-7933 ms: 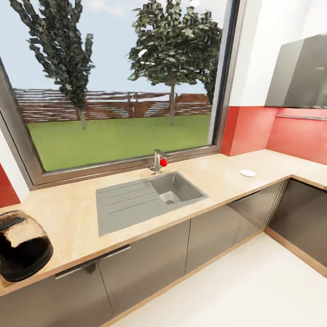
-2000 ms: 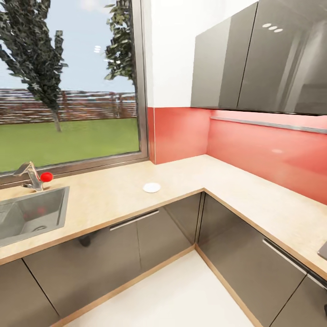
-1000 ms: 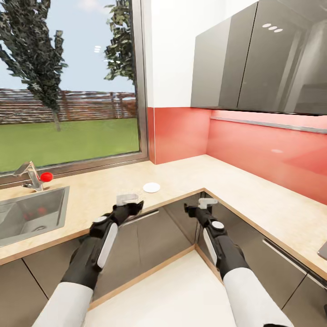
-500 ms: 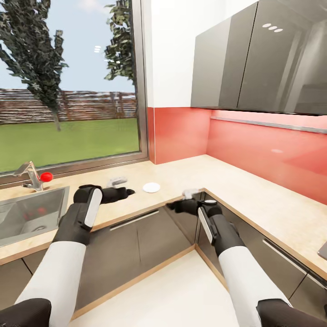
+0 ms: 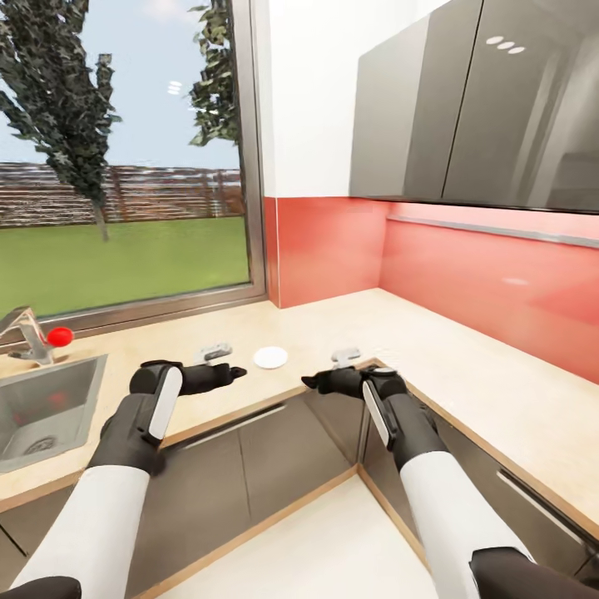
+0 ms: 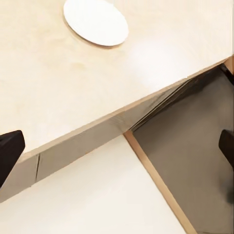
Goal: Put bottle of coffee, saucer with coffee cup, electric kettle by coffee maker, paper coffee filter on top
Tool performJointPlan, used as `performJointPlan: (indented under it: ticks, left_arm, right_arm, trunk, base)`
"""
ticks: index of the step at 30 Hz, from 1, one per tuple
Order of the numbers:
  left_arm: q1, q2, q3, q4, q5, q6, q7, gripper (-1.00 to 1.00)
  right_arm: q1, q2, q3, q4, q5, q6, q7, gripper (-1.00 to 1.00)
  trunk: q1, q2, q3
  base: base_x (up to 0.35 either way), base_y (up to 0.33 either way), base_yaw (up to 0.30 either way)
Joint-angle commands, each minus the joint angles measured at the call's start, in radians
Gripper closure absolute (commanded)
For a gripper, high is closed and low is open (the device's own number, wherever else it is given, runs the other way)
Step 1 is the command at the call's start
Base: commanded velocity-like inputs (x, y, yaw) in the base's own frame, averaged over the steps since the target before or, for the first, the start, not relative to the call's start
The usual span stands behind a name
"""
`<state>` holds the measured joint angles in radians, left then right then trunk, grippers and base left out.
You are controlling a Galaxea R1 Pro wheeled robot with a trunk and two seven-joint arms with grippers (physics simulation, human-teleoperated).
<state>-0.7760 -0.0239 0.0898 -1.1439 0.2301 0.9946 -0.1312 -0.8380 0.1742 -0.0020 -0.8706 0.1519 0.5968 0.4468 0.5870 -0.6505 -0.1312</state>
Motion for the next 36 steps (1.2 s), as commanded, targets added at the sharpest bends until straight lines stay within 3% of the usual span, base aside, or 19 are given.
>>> performJointPlan:
  ticks: [1,14,17,23,36]
  left_arm:
    - [-0.001,-0.002,0.002,-0.001,-0.005,0.005,-0.010,-1.00]
    - [0.021,-0.001,0.003,-0.001,-0.007,0.006,-0.015,-1.00]
    - [0.025,-0.001,0.002,0.000,-0.010,0.006,-0.015,-1.00]
    - [0.047,-0.001,0.001,0.005,-0.007,0.003,-0.015,-1.00]
    - [0.047,-0.007,-0.007,0.010,-0.006,0.003,-0.015,-1.00]
  right_arm:
    - [0.000,0.000,-0.001,0.001,0.011,0.003,0.007,-1.00]
    - [0.000,0.000,0.000,0.040,0.009,0.003,0.008,-1.00]
    - [0.000,0.000,0.001,0.042,0.009,0.003,0.010,-1.00]
    - [0.000,0.000,0.001,0.066,0.011,0.003,0.077,-1.00]
    - [0.000,0.000,0.000,0.078,0.011,0.003,0.085,-1.00]
  trunk:
    - [0.001,-0.001,-0.002]
    - [0.001,-0.001,-0.002]
    - [0.001,-0.001,-0.002]
    - [0.001,-0.001,-0.003]
    - [0.001,-0.001,-0.010]
  base:
    - [0.336,-0.140,0.000]
    - [0.338,-0.071,0.000]
    - [0.337,0.127,0.000]
    - [0.314,0.191,0.025]
    - [0.324,0.020,0.066]
